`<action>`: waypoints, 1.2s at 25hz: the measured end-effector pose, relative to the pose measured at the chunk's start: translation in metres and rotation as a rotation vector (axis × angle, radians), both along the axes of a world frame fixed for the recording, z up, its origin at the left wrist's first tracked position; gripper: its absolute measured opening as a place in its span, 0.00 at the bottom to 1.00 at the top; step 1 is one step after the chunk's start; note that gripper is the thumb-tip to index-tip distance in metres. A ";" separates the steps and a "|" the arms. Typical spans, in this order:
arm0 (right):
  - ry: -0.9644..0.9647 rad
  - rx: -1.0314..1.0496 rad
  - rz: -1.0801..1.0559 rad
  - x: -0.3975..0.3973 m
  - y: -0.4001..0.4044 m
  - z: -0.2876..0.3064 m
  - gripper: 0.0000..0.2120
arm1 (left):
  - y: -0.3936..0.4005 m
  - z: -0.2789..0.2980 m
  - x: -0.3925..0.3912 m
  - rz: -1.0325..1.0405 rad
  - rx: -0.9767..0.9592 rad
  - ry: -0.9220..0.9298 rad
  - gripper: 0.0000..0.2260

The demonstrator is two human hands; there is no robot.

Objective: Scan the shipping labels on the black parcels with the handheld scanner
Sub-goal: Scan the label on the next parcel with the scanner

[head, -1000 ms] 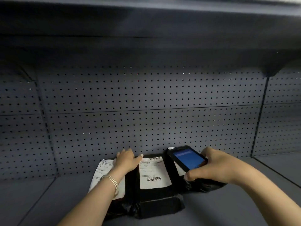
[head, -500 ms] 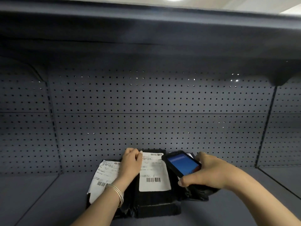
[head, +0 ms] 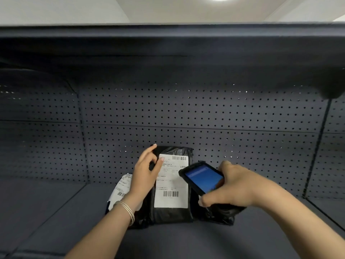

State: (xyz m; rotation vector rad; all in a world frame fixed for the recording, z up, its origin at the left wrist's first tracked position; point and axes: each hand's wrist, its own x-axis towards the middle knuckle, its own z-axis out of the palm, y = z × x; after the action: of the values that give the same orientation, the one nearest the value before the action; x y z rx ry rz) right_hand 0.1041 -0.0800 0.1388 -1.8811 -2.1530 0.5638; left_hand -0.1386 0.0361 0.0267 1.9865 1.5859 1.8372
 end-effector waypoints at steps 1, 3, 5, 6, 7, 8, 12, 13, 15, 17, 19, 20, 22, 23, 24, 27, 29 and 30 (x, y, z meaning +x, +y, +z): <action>-0.016 0.005 0.008 0.002 -0.003 0.001 0.35 | -0.003 0.000 -0.001 0.006 -0.008 -0.003 0.13; -0.037 0.014 0.023 0.006 -0.007 0.002 0.36 | -0.008 0.001 -0.001 0.022 -0.019 -0.004 0.13; -0.055 0.020 0.038 0.010 -0.011 0.004 0.35 | -0.011 0.002 0.002 0.036 -0.026 -0.010 0.13; -0.064 0.024 0.046 0.011 -0.014 0.005 0.35 | -0.012 0.003 0.003 0.044 -0.031 -0.011 0.13; -0.072 0.027 0.052 0.013 -0.016 0.007 0.35 | -0.012 0.003 0.005 0.051 -0.034 -0.011 0.13; -0.081 0.029 0.057 0.014 -0.018 0.008 0.35 | -0.012 0.004 0.007 0.054 -0.039 -0.008 0.13; -0.125 0.035 0.061 0.018 -0.024 0.012 0.35 | -0.011 0.005 0.010 0.049 -0.046 0.009 0.13; -0.134 0.036 0.060 0.018 -0.025 0.013 0.35 | -0.010 0.005 0.010 0.045 -0.042 0.011 0.13; -0.148 0.036 0.062 0.020 -0.027 0.015 0.35 | -0.009 0.005 0.011 0.037 -0.031 0.015 0.13; -0.149 0.039 0.059 0.020 -0.027 0.016 0.36 | -0.009 0.005 0.011 0.039 -0.025 0.021 0.13; -0.135 0.040 0.056 0.020 -0.026 0.016 0.36 | -0.008 0.006 0.011 0.054 -0.031 0.027 0.13; -0.128 0.039 0.056 0.020 -0.026 0.015 0.36 | -0.009 0.006 0.011 0.060 -0.034 0.028 0.13; -0.122 0.030 0.053 0.019 -0.025 0.014 0.36 | -0.008 0.006 0.011 0.059 -0.038 0.028 0.13; -0.120 0.025 0.050 0.019 -0.025 0.014 0.36 | -0.008 0.006 0.011 0.055 -0.039 0.027 0.13; -0.116 0.023 0.046 0.019 -0.024 0.014 0.35 | -0.008 0.006 0.011 0.052 -0.038 0.026 0.13; -0.096 0.021 0.034 0.019 -0.022 0.013 0.34 | -0.006 0.007 0.010 0.046 -0.025 0.014 0.13; -0.087 0.018 0.028 0.019 -0.020 0.012 0.35 | -0.004 0.006 0.009 0.046 -0.023 0.002 0.13; -0.085 0.016 0.022 0.019 -0.019 0.011 0.36 | -0.001 0.006 0.008 0.043 -0.024 -0.010 0.13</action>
State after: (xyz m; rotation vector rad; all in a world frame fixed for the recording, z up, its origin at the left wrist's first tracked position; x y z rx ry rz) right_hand 0.1228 -0.0986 0.1498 -1.9080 -2.2257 0.4773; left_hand -0.1305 0.0355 0.0324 1.9459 1.6522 1.8306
